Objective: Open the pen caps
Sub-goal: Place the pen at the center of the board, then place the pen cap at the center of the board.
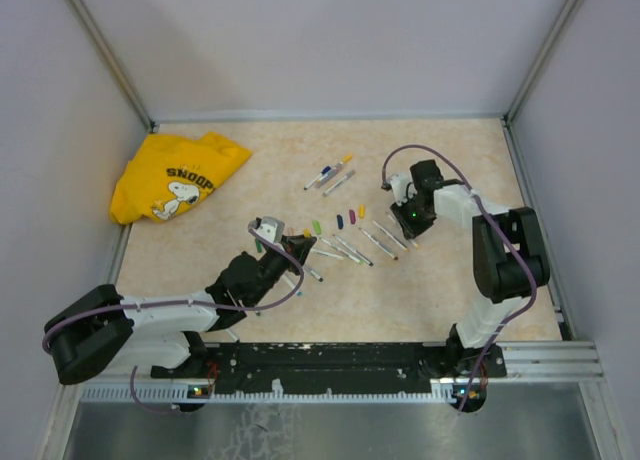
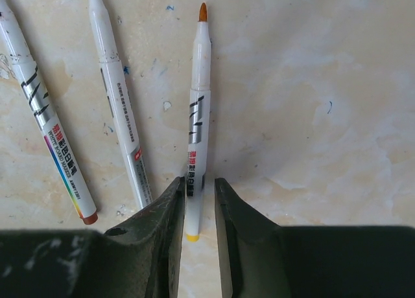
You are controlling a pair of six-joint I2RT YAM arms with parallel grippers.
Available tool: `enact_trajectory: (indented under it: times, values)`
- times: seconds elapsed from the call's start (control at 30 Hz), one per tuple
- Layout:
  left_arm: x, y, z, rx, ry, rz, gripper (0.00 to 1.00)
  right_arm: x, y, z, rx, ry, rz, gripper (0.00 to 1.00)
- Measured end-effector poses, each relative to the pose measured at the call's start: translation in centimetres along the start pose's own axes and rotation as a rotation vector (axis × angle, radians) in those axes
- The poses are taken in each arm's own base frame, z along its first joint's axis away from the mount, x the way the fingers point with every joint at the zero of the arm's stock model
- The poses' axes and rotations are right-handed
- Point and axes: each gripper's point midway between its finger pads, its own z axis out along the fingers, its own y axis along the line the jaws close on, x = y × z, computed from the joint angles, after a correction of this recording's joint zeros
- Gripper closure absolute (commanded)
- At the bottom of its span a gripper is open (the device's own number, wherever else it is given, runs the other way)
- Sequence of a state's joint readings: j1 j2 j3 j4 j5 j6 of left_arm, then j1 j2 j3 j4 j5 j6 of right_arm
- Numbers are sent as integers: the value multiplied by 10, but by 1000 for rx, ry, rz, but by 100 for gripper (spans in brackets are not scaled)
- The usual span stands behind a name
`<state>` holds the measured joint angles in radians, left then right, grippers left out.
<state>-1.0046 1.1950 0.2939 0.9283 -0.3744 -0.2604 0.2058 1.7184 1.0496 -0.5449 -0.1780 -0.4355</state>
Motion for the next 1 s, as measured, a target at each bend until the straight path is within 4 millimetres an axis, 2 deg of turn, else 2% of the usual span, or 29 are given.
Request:
enact_trajectory:
  times: [0.6, 0.87, 1.0]
  values:
    - [0, 0, 0, 0, 0, 5, 99, -1, 1, -1, -7, -5, 0, 62]
    - [0, 0, 0, 0, 0, 5, 99, -18, 0, -23, 20, -88, -16, 60]
    - [0, 0, 0, 0, 0, 5, 100, -23, 0, -29, 21, -111, -21, 59]
